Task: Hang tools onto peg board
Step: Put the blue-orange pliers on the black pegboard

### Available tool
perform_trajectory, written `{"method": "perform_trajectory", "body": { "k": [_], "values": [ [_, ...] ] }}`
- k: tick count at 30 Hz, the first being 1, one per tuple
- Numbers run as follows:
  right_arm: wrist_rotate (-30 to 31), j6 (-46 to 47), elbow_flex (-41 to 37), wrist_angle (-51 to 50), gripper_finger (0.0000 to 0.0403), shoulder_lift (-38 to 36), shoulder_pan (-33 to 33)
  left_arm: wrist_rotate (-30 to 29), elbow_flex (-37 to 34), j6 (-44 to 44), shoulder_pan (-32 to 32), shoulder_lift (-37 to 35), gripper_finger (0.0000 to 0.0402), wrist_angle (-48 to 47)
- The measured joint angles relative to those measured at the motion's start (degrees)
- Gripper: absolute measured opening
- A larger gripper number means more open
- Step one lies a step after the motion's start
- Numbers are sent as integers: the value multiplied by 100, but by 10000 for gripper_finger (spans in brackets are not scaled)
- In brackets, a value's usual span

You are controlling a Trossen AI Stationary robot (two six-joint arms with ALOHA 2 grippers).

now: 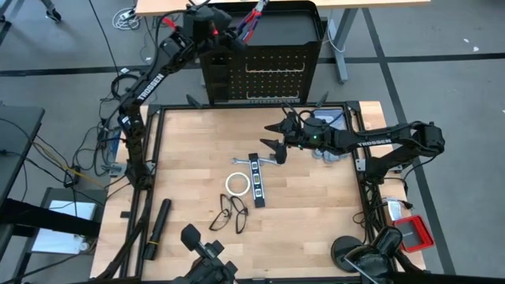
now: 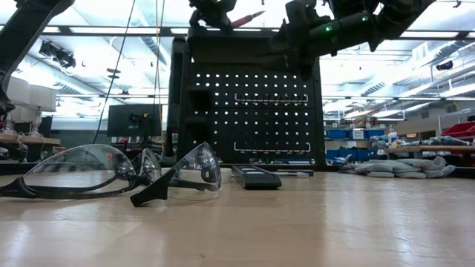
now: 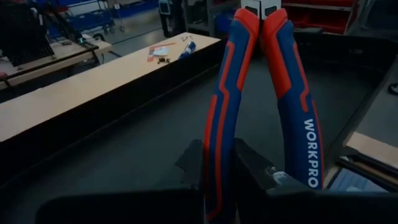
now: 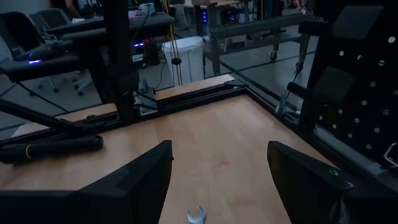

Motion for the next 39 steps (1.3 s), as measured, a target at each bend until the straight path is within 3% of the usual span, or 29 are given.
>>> {"method": "perform_trajectory", "body": {
  "k": [13, 18, 24, 39],
  "values": [
    [11, -113, 0, 98, 270, 0, 0, 208, 9, 303, -5, -146, 47, -59],
    [311, -533, 105, 681, 270, -84, -113, 196, 9, 450, -17, -137, 47, -164],
    [882, -1989, 1042, 323, 270, -258, -268, 135, 9, 459, -11, -148, 47, -232],
    [1096, -3745, 3612, -1258, 270, -225, -1662, -177, 9, 1713, -11, -159, 47, -249]
  ]
}}
